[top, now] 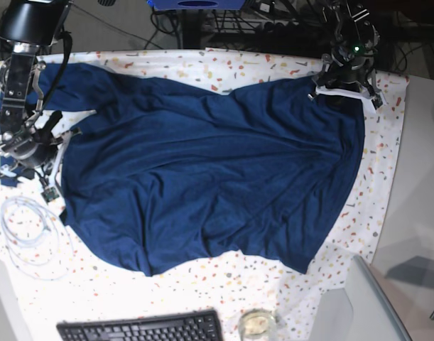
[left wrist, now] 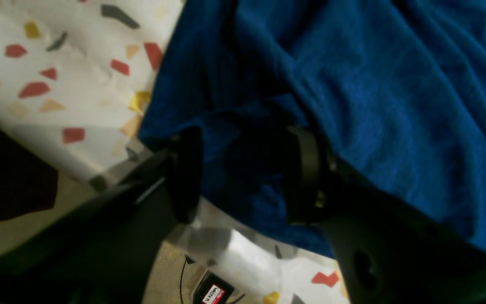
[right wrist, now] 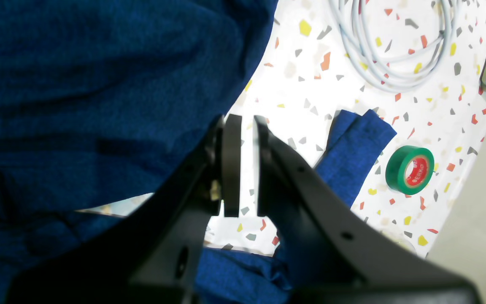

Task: Layout the t-shirt on the table in an organized manner, then fold the t-shirt properly
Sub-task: 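Hold the shirt corners with both grippers, keeping it spread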

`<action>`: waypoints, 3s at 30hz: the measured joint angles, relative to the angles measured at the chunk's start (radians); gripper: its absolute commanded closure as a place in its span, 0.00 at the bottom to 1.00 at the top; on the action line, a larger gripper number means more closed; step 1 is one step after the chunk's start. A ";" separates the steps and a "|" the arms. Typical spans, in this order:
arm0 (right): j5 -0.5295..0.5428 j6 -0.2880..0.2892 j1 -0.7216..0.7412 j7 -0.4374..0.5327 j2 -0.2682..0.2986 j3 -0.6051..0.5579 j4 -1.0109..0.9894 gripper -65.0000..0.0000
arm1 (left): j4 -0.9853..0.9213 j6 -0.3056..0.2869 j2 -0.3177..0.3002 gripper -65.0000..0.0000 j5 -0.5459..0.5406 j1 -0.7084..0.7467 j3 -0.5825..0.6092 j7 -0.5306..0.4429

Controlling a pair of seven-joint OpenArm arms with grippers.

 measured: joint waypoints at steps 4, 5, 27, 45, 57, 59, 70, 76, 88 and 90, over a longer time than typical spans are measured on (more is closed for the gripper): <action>0.000 0.000 0.000 0.000 0.000 0.000 0.000 0.93 | -0.002 0.000 0.000 0.55 0.000 -0.002 -0.001 0.000; 0.000 0.000 0.000 0.000 0.000 0.000 0.000 0.93 | -0.002 0.000 0.000 0.55 0.000 -0.002 0.001 0.000; 0.000 0.000 0.001 0.000 0.000 0.000 0.000 0.93 | 0.008 0.002 0.035 0.55 0.000 -0.026 -0.006 0.006; 0.000 0.000 0.002 0.000 0.000 0.000 0.000 0.93 | 0.017 0.003 0.033 0.55 0.000 -0.018 -0.097 0.007; 0.000 0.000 0.003 0.000 0.000 -0.001 0.000 0.93 | -0.007 -0.001 0.038 0.55 0.000 -0.065 -0.094 0.007; 0.000 0.000 0.003 0.000 0.000 -0.001 0.000 0.93 | -0.034 -0.002 0.038 0.55 0.001 -0.083 -0.094 0.005; 0.000 0.000 0.006 0.000 0.000 -0.001 -0.004 0.93 | -0.082 0.000 0.038 0.56 0.000 -0.097 -0.088 -0.005; 0.002 0.000 0.010 0.001 0.000 -0.001 -0.030 0.93 | -0.081 0.004 0.039 0.87 0.000 -0.095 -0.061 0.000; 0.000 0.000 0.008 0.000 0.000 -0.001 -0.060 0.93 | 0.014 0.008 0.040 0.70 0.000 -0.045 -0.061 0.008; 0.000 0.000 0.008 0.000 0.000 -0.001 -0.060 0.93 | 0.013 0.007 0.041 0.62 0.000 -0.047 -0.061 0.008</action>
